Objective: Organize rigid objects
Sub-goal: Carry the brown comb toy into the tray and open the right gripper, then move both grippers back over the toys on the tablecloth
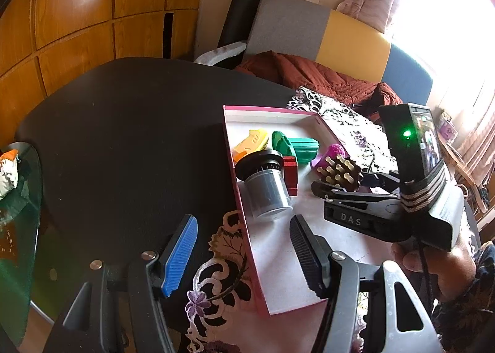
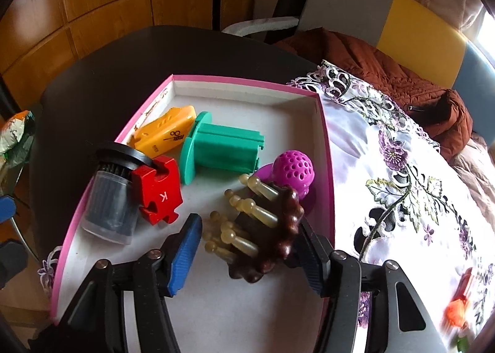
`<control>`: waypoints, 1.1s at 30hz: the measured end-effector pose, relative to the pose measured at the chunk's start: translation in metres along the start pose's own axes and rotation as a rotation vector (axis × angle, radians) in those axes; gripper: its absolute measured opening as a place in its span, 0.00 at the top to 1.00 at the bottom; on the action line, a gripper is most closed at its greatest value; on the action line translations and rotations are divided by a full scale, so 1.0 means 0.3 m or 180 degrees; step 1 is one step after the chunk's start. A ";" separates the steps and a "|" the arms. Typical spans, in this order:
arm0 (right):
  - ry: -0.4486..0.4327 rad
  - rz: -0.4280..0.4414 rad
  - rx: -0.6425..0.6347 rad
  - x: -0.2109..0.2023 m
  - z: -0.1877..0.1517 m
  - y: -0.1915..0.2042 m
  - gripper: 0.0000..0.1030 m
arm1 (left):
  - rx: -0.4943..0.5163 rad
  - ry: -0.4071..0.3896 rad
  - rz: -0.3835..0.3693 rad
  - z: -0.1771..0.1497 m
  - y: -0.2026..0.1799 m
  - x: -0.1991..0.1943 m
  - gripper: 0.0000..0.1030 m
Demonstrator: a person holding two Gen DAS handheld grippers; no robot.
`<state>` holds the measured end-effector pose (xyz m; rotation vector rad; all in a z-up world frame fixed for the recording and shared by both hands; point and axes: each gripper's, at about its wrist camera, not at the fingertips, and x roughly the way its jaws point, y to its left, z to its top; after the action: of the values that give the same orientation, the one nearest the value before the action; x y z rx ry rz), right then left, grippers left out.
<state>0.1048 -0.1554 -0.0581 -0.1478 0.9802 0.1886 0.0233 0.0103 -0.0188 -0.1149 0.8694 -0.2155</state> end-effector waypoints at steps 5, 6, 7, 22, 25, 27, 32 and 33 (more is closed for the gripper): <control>-0.0042 -0.0003 0.0005 -0.023 -0.012 0.000 0.34 | 0.0025 -0.0003 0.0000 -0.004 -0.008 -0.005 0.39; -0.0053 0.0006 0.0016 -0.029 -0.014 -0.002 0.32 | 0.0031 -0.0005 0.0000 -0.005 -0.010 -0.006 0.39; -0.0069 0.0018 0.0031 -0.036 -0.017 -0.004 0.30 | 0.0037 -0.0005 0.0003 -0.007 -0.013 -0.007 0.39; -0.0431 0.0025 0.0174 -0.200 -0.052 -0.050 0.20 | 0.0121 -0.0033 0.0017 -0.013 -0.037 -0.019 0.39; -0.0500 0.0011 0.0213 -0.239 -0.065 -0.074 0.20 | 0.0152 -0.0043 0.0014 -0.014 -0.048 -0.023 0.39; -0.0536 -0.0024 0.0219 -0.263 -0.075 -0.090 0.20 | 0.0182 -0.0054 0.0014 -0.015 -0.056 -0.026 0.39; -0.0616 -0.0109 0.0275 -0.317 -0.110 -0.147 0.17 | 0.0235 -0.0053 0.0012 -0.018 -0.078 -0.030 0.39; -0.0630 -0.0137 0.0282 -0.326 -0.118 -0.159 0.17 | 0.0254 -0.0056 0.0012 -0.019 -0.083 -0.031 0.39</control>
<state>0.0340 -0.2181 0.0060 -0.0674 0.7862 0.1174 0.0095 -0.0119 -0.0108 -0.0406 0.8424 -0.2449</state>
